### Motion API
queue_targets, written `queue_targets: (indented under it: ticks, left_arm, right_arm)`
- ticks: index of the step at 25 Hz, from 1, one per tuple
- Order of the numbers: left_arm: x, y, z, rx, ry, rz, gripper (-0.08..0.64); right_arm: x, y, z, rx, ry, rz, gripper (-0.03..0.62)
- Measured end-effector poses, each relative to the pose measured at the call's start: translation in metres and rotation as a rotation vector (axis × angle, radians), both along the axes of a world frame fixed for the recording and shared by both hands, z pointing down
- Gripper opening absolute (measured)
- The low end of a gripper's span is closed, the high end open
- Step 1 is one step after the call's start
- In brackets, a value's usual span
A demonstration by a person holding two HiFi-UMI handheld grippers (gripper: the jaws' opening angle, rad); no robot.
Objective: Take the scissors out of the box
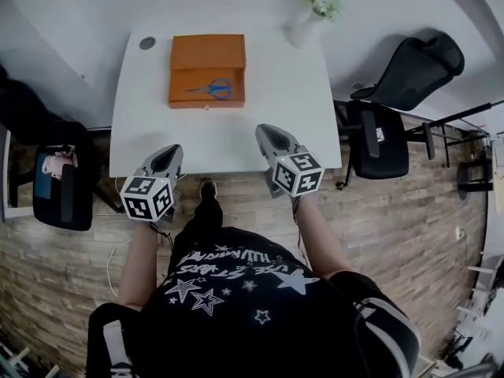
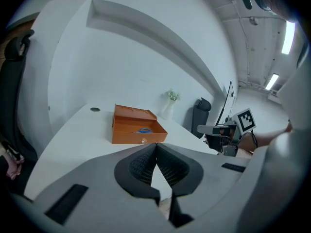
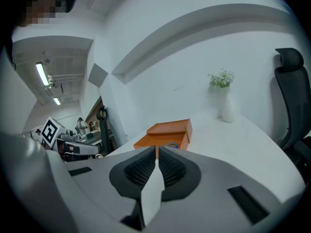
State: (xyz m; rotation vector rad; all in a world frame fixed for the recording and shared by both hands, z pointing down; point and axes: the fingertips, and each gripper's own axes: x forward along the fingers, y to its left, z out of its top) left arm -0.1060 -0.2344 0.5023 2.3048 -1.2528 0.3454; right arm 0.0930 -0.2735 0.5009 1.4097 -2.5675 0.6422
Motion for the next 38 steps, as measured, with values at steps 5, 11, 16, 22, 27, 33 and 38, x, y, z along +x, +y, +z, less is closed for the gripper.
queue_targets:
  ticks: [5,11,16,22,27,33,38]
  left_arm:
    - [-0.011,-0.047,0.008,-0.026,-0.013,0.007,0.018]
    - [-0.024,-0.100,0.011,-0.029,-0.022,0.018,0.018]
    - [-0.027,-0.140,0.014,-0.012,-0.058,0.054,0.017]
    - [-0.038,-0.180,0.016,-0.019,-0.031,0.054,0.018]
    - [-0.049,-0.210,0.018,-0.017,-0.016,0.043,0.017]
    - [-0.056,-0.230,0.026,-0.030,-0.005,0.048,0.018]
    - [-0.062,-0.243,0.029,-0.031,0.005,0.033,0.018]
  right_arm:
    - [-0.012,-0.055,0.008,-0.033,0.037,0.014,0.051]
    - [-0.034,-0.107,0.017,-0.070,0.136,-0.055,0.051]
    - [-0.064,-0.142,0.023,-0.081,0.292,-0.182,0.051]
    - [-0.088,-0.166,0.055,-0.204,0.543,-0.357,0.052]
    - [-0.099,-0.181,0.077,-0.255,0.677,-0.464,0.160]
    - [-0.106,-0.202,0.095,-0.224,0.859,-0.545,0.160]
    - [-0.107,-0.203,0.110,-0.242,0.961,-0.647,0.160]
